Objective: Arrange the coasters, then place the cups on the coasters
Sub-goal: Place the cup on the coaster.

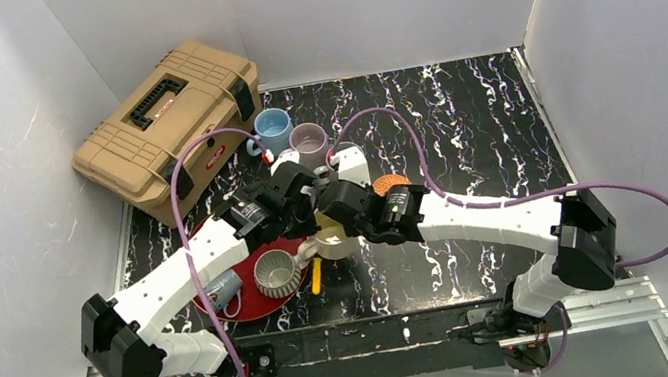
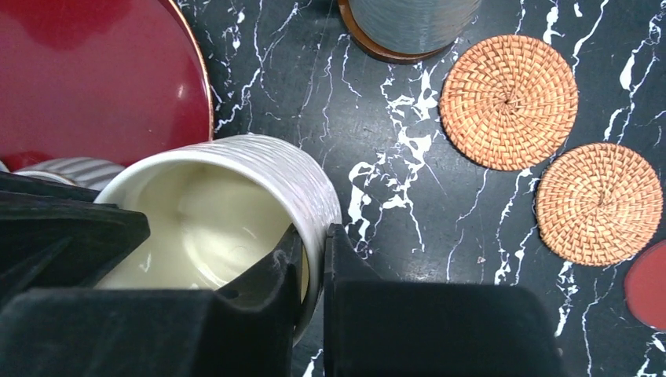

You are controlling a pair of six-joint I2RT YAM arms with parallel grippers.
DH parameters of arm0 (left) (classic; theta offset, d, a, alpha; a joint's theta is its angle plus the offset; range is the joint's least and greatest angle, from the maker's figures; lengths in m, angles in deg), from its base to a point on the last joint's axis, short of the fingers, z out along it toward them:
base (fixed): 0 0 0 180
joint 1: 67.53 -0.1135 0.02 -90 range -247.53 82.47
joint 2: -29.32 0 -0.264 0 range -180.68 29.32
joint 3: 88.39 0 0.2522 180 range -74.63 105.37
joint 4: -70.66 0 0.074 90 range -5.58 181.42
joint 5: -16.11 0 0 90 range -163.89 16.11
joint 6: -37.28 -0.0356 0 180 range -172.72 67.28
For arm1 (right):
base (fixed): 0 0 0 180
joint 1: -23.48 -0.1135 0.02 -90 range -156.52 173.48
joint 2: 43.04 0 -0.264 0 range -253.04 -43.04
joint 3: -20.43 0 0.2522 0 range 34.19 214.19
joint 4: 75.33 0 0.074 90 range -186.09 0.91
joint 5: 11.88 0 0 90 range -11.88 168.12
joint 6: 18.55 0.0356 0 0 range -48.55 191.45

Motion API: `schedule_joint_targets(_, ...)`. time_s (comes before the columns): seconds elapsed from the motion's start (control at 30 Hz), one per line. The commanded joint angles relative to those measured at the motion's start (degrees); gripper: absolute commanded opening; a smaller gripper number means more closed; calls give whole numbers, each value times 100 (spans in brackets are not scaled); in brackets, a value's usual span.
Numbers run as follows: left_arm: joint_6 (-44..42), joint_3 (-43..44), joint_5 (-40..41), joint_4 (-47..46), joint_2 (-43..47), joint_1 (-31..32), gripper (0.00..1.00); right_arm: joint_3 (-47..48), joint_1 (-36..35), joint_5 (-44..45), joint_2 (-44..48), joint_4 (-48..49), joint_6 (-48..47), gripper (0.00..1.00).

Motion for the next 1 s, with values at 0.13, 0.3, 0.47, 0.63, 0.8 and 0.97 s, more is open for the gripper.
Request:
schedule_joint_targets(0.13, -17, -100, -324, -539, 589, 48, 2, -46, 25, 584, 251, -189, 107, 1)
schedule_joint_targets(0.3, -419, -371, -425, -827, 1012, 43, 48, -142, 234, 726, 656, -442, -18, 1)
schedule_joint_targets(0.47, -837, -196, 67, -473, 1440, 38, 87, -360, 857, 653, 1124, -777, -249, 1)
schedule_joint_targets(0.63, -1702, 344, 230, 207, 1421, -249, 98, -578, 1610, 509, 1499, -930, -615, 1)
schedule_joint_targets(0.8, -2400, 152, -626, -65, 1627, -1736, 98, -629, 2356, 235, 1596, -673, -1161, 1)
schedule_joint_targets(0.97, -3076, -671, -258, -1029, 1888, -2251, 98, -746, 2904, -397, 1347, -19, -1665, 1)
